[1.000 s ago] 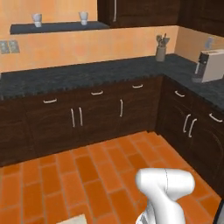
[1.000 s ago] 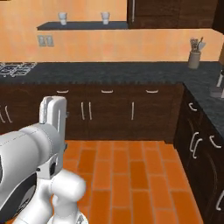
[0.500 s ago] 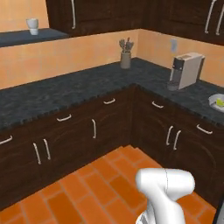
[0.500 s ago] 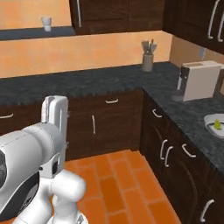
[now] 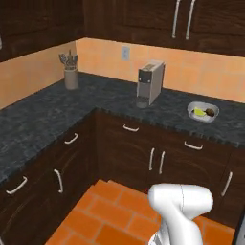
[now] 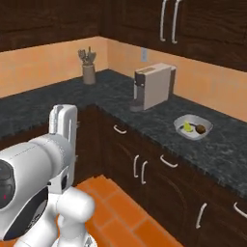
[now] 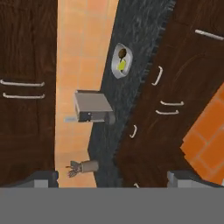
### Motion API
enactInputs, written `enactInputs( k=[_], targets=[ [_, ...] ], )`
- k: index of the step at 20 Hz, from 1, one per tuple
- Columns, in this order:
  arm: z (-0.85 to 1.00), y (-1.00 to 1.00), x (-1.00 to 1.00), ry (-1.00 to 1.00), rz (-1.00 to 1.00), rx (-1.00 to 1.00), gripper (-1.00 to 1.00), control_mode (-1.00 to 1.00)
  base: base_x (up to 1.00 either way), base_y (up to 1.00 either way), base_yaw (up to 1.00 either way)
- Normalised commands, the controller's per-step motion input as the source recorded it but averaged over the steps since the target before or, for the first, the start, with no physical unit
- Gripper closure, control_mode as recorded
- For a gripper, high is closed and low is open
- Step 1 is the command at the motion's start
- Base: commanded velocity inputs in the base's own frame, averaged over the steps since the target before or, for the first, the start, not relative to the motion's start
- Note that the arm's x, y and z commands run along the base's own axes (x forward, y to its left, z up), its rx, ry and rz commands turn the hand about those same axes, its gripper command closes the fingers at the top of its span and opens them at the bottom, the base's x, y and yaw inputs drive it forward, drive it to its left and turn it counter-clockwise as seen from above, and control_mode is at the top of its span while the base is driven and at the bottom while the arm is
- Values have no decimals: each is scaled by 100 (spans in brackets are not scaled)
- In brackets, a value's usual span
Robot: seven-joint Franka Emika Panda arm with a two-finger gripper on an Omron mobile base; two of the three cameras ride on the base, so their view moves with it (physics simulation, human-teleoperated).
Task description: Take the meat container that has the steak and place it on the second highest rack of the freezer. Then take the vegetable container that has the lemon wedge and mushroom and place it on the highest rack of the freezer.
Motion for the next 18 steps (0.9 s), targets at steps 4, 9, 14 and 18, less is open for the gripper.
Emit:
enactInputs(
  k=[4, 9, 14, 18],
  targets=[
    [0, 0, 0, 0, 0, 0, -100, 100, 89, 51, -71],
    [0, 0, 0, 0, 0, 0, -100, 100, 100, 67, -51],
    [0, 0, 0, 0, 0, 0, -100, 100, 75, 13, -28],
    [0, 0, 0, 0, 0, 0, -100, 100, 46, -5, -43]
  ],
)
